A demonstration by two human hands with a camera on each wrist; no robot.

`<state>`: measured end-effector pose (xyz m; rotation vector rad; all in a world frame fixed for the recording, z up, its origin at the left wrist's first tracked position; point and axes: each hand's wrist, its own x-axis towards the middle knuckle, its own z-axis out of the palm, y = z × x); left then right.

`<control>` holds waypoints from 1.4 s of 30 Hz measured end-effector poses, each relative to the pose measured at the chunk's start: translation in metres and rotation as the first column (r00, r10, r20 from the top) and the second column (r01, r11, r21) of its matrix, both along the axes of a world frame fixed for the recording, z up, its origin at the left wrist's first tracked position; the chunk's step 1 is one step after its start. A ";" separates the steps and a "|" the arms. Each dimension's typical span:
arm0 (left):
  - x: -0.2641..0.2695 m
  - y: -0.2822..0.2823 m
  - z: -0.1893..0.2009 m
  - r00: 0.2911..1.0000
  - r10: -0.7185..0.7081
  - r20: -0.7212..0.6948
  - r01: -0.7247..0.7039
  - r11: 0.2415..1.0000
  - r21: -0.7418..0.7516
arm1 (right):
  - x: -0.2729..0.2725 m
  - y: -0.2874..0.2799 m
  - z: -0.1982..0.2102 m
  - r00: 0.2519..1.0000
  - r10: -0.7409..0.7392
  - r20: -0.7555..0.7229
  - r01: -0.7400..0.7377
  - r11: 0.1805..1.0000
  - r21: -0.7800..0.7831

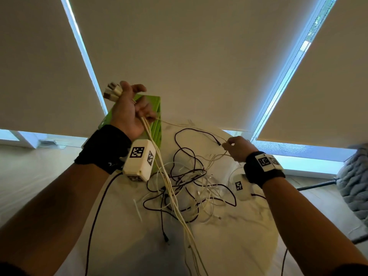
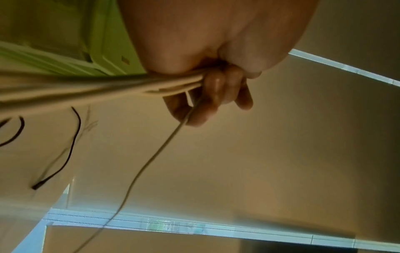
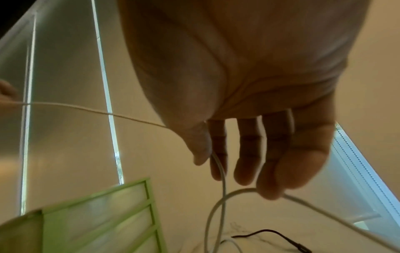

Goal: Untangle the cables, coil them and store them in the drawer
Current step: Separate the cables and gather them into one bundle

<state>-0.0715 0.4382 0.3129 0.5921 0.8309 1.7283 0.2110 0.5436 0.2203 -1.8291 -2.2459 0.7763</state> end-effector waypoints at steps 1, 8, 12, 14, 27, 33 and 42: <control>-0.001 0.001 -0.001 0.999 -0.007 -0.038 0.006 1.000 -0.016 | -0.001 0.000 0.002 0.998 0.008 -0.069 -0.009 1.000 -0.008; 0.038 0.005 -0.033 0.715 -0.216 -0.665 0.030 0.960 -0.280 | -0.027 -0.036 0.085 0.754 0.234 -0.614 -0.242 0.968 0.071; 0.063 0.003 -0.046 0.610 -0.434 -0.663 0.239 0.899 -0.368 | -0.037 -0.041 0.112 0.490 0.197 -0.849 -0.219 0.971 0.099; 0.063 0.002 -0.043 0.606 -0.445 -0.659 0.281 0.895 -0.347 | -0.038 -0.041 0.115 0.378 0.100 -0.920 -0.147 0.988 0.047; 0.054 0.008 0.006 0.916 -0.193 -0.352 0.199 0.980 -0.018 | -0.069 -0.061 0.016 0.848 0.487 -0.208 -0.508 0.859 -0.059; 0.021 0.007 -0.016 0.932 -0.127 -0.339 0.096 0.990 -0.106 | -0.050 -0.041 0.036 0.907 0.242 -0.343 -0.257 0.966 0.002; 0.061 0.002 -0.047 0.722 -0.402 -0.563 0.245 0.910 -0.336 | -0.061 -0.050 0.110 0.672 0.246 -0.698 -0.246 0.964 0.103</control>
